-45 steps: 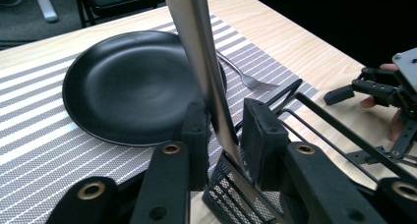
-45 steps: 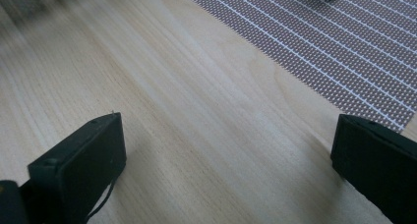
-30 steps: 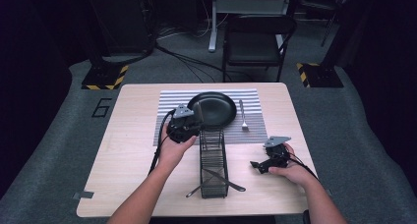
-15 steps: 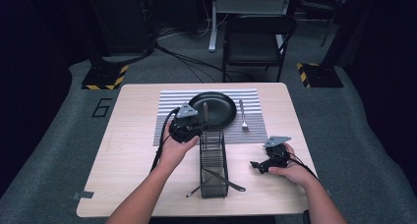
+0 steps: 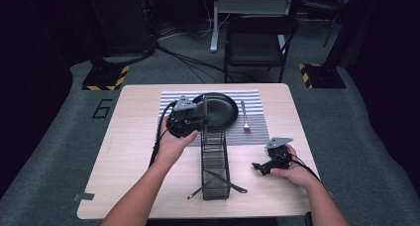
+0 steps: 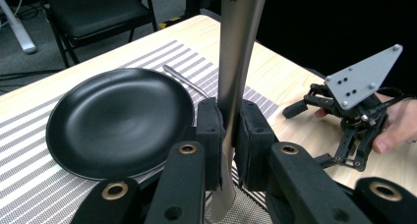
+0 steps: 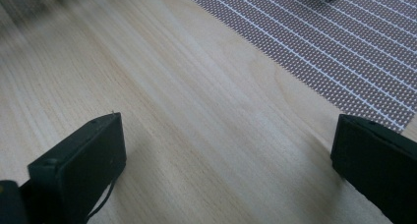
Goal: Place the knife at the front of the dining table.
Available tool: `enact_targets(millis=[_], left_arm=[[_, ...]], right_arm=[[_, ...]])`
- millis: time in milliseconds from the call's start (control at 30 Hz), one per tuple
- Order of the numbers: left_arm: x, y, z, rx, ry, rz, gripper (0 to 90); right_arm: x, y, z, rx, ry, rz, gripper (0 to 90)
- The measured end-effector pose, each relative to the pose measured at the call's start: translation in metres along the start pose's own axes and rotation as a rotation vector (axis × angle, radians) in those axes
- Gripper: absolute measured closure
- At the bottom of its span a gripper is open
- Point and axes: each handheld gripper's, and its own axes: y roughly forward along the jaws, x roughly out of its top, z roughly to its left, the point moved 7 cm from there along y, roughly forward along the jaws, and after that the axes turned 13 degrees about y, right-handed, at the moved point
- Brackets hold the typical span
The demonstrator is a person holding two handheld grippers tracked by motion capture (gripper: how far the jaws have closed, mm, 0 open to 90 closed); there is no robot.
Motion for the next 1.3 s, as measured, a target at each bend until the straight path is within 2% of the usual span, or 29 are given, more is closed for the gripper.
enact_targets(millis=[467, 867, 1100, 1300], left_arm=[[0.031, -0.021, 0.006, 0.020, 0.031, -0.017, 82.0], [0.048, -0.039, 0.016, 0.048, 0.044, -0.029, 82.0], [0.049, -0.046, 0.025, 0.069, 0.041, -0.029, 82.0], [0.034, -0.043, 0.039, 0.103, 0.025, -0.021, 82.1]], right_arm=[[0.000, 0.000, 0.000, 0.000, 0.001, 0.000, 0.0], [0.000, 0.000, 0.000, 0.000, 0.001, -0.001, 0.0], [0.000, 0.000, 0.000, 0.000, 0.001, -0.001, 0.0], [0.000, 0.000, 0.000, 0.000, 0.001, 0.000, 0.0]])
